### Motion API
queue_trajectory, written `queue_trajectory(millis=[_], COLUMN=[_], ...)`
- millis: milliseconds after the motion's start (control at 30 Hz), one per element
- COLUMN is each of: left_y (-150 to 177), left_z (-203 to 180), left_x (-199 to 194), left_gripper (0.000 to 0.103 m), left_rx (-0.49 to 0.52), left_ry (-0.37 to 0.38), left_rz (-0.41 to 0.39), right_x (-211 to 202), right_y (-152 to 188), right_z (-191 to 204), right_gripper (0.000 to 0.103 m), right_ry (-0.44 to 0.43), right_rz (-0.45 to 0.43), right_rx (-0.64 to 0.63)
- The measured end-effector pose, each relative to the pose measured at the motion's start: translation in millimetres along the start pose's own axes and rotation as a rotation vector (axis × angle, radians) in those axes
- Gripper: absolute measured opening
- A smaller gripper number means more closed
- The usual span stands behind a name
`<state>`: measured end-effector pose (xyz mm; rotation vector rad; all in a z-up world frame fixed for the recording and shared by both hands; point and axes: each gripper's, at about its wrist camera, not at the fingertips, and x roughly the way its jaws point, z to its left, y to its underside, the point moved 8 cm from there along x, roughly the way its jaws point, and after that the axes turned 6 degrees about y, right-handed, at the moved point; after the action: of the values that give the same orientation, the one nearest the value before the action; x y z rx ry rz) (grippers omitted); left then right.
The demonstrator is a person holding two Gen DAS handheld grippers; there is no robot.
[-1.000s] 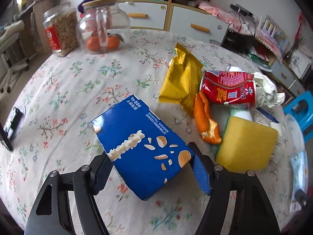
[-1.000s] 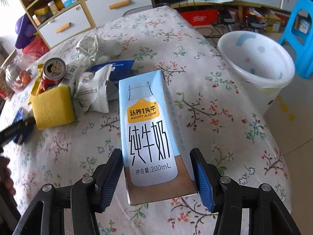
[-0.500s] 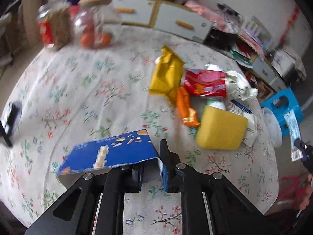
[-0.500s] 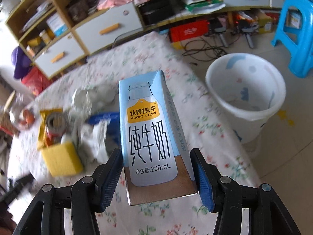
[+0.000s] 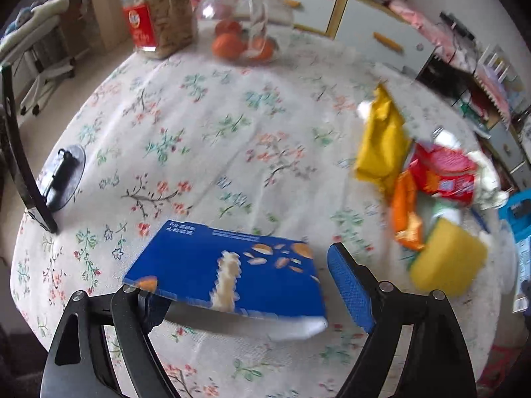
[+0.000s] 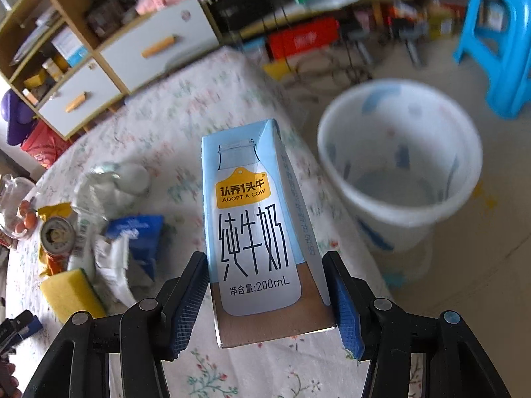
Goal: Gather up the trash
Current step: 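Carry both items to the white bin and open the right tool over it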
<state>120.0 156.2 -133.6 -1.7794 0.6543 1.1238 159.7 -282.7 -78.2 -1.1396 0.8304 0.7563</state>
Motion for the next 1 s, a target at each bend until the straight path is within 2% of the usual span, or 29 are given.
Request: queue_trajectory(millis=[67,133,200,233,300,433,633,800,1000], left_y=[-1.6,-2.7,-5.1,-5.9,-9.4,-12.5,-14.7,-9.5,1.2], left_z=[7.9,9.1,6.1,2.4,-4.7,-36.0,-111.3,-175.6,-254.0], left_x=[-1.9,-5.1,-8.6,-12.1,-18.8,-42.3,-87.1,-103.7,-106.0], left_gripper=[0.08,0.032,0.018,0.015,0.014,0.013,0.013,0.013,0.013], left_rx=[-0.009,-0.02,-0.011,0.004,0.022,0.061,0.198,0.297,0.404], left_ry=[-0.001,0.031,0.067,0.078,0.089,0.155,0.268,0.347,0.418], left_rz=[-0.043,-0.073,-0.089,-0.102,-0.119,-0.161,-0.226,-0.224,-0.186], right_x=[0.1,-1.9,-2.3,-2.3,-3.7,-8.8,-23.3,-21.0,-4.8], right_y=[-5.4,-10.3,-14.4,-15.8,-18.5,-25.1,-43.2,-54.0,-65.3], right_z=[-2.5,-4.5,-6.8,-8.2,-10.6,-14.9,-55.4,-102.0,-120.6], right_gripper=[0.061,0.058,0.058,0.058,0.058,0.057,0.057,0.057,0.058], right_ry=[-0.001,-0.004,-0.023,-0.029,-0.04,-0.054,-0.048,-0.019,-0.006], right_rz=[-0.01,-0.02,-0.02,-0.019,-0.021,-0.037,-0.09,-0.096,-0.086], right_rx=[-0.007,-0.007,0.004,0.008,0.014,0.024,0.126,0.258,0.324])
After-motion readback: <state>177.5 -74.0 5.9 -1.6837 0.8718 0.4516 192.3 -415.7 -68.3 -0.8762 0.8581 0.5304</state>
